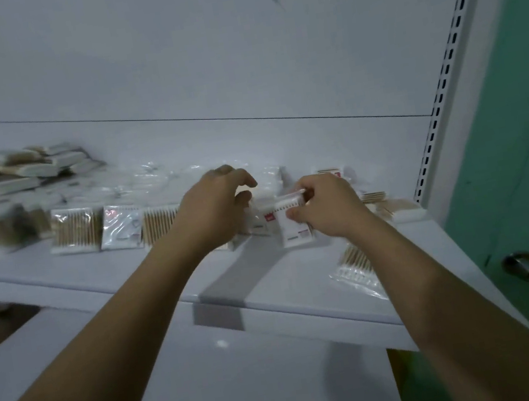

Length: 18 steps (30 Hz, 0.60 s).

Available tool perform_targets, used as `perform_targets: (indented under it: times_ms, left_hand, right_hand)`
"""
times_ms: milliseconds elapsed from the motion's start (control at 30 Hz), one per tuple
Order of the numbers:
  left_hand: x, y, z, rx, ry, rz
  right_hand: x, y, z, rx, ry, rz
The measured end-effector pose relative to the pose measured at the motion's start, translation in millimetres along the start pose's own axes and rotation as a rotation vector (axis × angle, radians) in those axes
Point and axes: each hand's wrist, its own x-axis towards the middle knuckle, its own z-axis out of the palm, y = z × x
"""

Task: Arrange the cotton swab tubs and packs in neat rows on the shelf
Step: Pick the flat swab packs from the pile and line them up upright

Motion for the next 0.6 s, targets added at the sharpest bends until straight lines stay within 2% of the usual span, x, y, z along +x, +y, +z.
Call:
perform_targets:
  times_ms: [100, 167, 367, 600]
  left_hand:
    - [-17, -22, 4, 0.241, 0.072, 0.044]
    - [-25, -34, 7, 0.304, 0.136, 0.011]
    - [-42, -50, 29, 0.321, 0.168, -0.047]
    - [-46, -55, 41, 0.306, 0.182, 0.002]
  right_hand:
    - [2, -3, 27, 0.085, 0.018, 0.074]
    - [8, -7, 41, 0.123, 0.056, 0.106]
    - [19, -11, 73, -0.047, 0.248, 0.093]
    - [18, -13, 89, -0.081, 0.257, 0.085]
